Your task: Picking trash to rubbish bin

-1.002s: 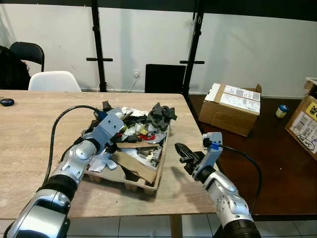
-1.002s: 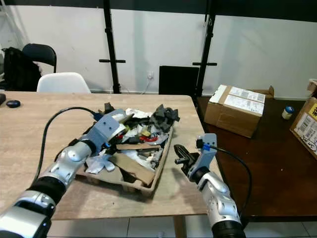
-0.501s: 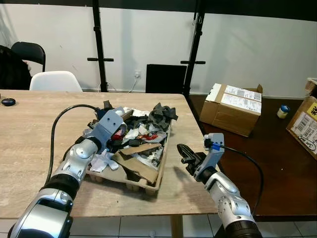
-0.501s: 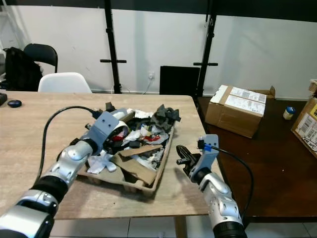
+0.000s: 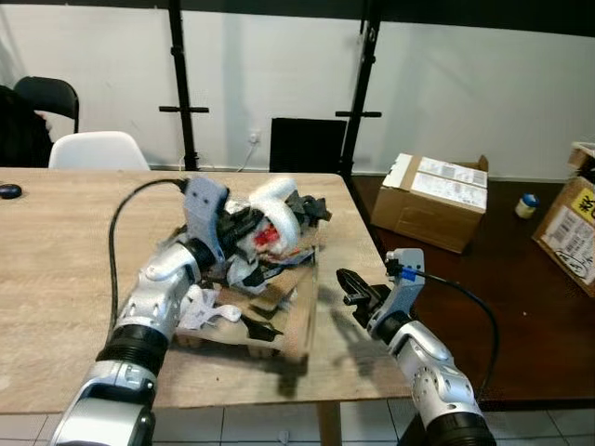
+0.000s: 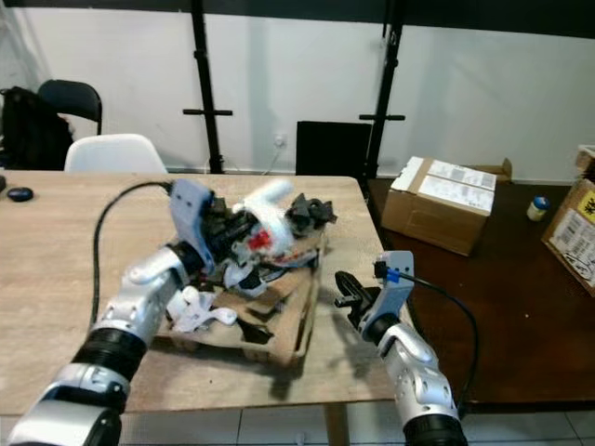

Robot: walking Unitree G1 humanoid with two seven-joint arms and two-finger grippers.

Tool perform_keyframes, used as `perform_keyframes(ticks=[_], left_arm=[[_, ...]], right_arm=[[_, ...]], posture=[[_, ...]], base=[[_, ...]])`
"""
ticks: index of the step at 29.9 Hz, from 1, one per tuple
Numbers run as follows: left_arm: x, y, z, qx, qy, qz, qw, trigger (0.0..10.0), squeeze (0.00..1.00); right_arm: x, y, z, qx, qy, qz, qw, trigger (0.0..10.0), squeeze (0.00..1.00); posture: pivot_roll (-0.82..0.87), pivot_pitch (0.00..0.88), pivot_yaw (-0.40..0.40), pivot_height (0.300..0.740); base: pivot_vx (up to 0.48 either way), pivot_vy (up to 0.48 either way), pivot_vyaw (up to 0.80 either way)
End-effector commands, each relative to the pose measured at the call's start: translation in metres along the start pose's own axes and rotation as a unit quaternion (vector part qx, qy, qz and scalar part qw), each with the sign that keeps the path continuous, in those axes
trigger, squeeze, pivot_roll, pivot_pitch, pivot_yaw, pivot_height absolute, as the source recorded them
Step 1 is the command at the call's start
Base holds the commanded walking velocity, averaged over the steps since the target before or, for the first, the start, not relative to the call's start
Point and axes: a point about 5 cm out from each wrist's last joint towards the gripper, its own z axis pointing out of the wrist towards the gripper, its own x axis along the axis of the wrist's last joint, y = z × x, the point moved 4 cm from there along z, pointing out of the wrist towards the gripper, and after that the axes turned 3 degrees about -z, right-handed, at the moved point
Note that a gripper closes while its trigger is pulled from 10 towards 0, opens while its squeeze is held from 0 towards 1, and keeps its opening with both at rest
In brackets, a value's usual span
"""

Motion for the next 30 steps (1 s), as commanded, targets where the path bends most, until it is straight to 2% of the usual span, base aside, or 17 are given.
perform_keyframes(ticks=[1, 5, 6, 9, 12, 15, 20, 23, 25, 26, 27, 28, 30], left_arm=[[0.000, -0.005, -0.003, 0.002, 0.000, -0.011, 1.000, 0.0, 0.00], [0.002, -0.012, -0.006, 0.011, 0.001, -0.015, 1.000, 0.0, 0.00], [0.005, -0.018, -0.011, 0.017, 0.008, -0.025, 1.000, 0.0, 0.00], [0.007, -0.019, -0.012, 0.018, 0.013, -0.031, 0.999, 0.0, 0.00], [0.018, -0.023, -0.016, 0.013, 0.042, -0.069, 0.997, 0.0, 0.00], [0.026, -0.030, -0.019, 0.019, 0.059, -0.089, 0.994, 0.0, 0.00], [0.036, -0.045, -0.022, 0.052, 0.077, -0.103, 0.990, 0.0, 0.00], [0.039, -0.048, -0.023, 0.053, 0.086, -0.115, 0.988, 0.0, 0.00], [0.043, -0.047, -0.025, 0.034, 0.092, -0.149, 0.984, 0.0, 0.00], [0.043, -0.047, -0.025, 0.034, 0.092, -0.149, 0.984, 0.0, 0.00], [0.051, -0.040, -0.027, -0.014, 0.111, -0.209, 0.972, 0.0, 0.00], [0.051, -0.040, -0.027, -0.014, 0.111, -0.209, 0.972, 0.0, 0.00], [0.064, -0.028, -0.031, -0.080, 0.133, -0.266, 0.952, 0.0, 0.00]], right_arm=[[-0.002, 0.002, -0.002, -0.004, -0.002, -0.001, 1.000, 10.0, 0.00], [-0.002, 0.001, -0.002, -0.004, -0.002, -0.001, 1.000, 10.0, 0.00], [-0.002, 0.001, -0.002, -0.004, -0.002, -0.002, 1.000, 10.0, 0.00], [-0.002, 0.001, -0.002, -0.003, -0.002, -0.002, 1.000, 10.0, 0.00], [-0.002, 0.001, -0.002, -0.003, -0.002, -0.003, 1.000, 10.0, 0.00], [-0.001, 0.001, -0.002, -0.003, -0.002, -0.004, 1.000, 10.0, 0.00], [-0.002, 0.001, -0.002, -0.002, -0.004, -0.003, 1.000, 10.0, 0.00], [-0.003, 0.001, -0.002, -0.002, -0.004, -0.002, 1.000, 10.0, 0.00], [-0.002, 0.001, -0.001, -0.001, -0.002, -0.001, 1.000, 10.0, 0.00], [-0.002, 0.001, -0.001, -0.001, -0.002, -0.001, 1.000, 10.0, 0.00], [0.001, 0.001, 0.000, -0.002, 0.006, 0.008, 1.000, 10.0, 0.00], [0.001, 0.001, 0.000, -0.002, 0.006, 0.008, 1.000, 10.0, 0.00], [0.007, 0.001, 0.001, -0.002, 0.022, 0.033, 0.999, 10.0, 0.00]], posture=[[-0.05, 0.145, -0.018, 0.740], [-0.05, 0.146, -0.018, 0.740], [-0.05, 0.145, -0.020, 0.740], [-0.05, 0.145, -0.020, 0.740], [-0.05, 0.147, -0.023, 0.740], [-0.05, 0.147, -0.023, 0.740], [-0.05, 0.150, -0.025, 0.740], [-0.05, 0.150, -0.025, 0.740], [-0.04, 0.150, -0.026, 0.740], [-0.04, 0.150, -0.026, 0.740], [-0.04, 0.150, -0.026, 0.740], [-0.04, 0.150, -0.026, 0.740], [-0.04, 0.149, -0.025, 0.740]], base=[[0.000, 0.000, 0.00], [0.000, 0.000, 0.00], [0.000, 0.000, 0.00], [0.000, 0.000, 0.00], [0.000, 0.000, 0.00], [0.000, 0.000, 0.00], [0.000, 0.000, 0.00], [0.000, 0.000, 0.00], [0.000, 0.000, 0.00], [0.000, 0.000, 0.00], [0.000, 0.000, 0.00], [0.000, 0.000, 0.00], [0.000, 0.000, 0.00]])
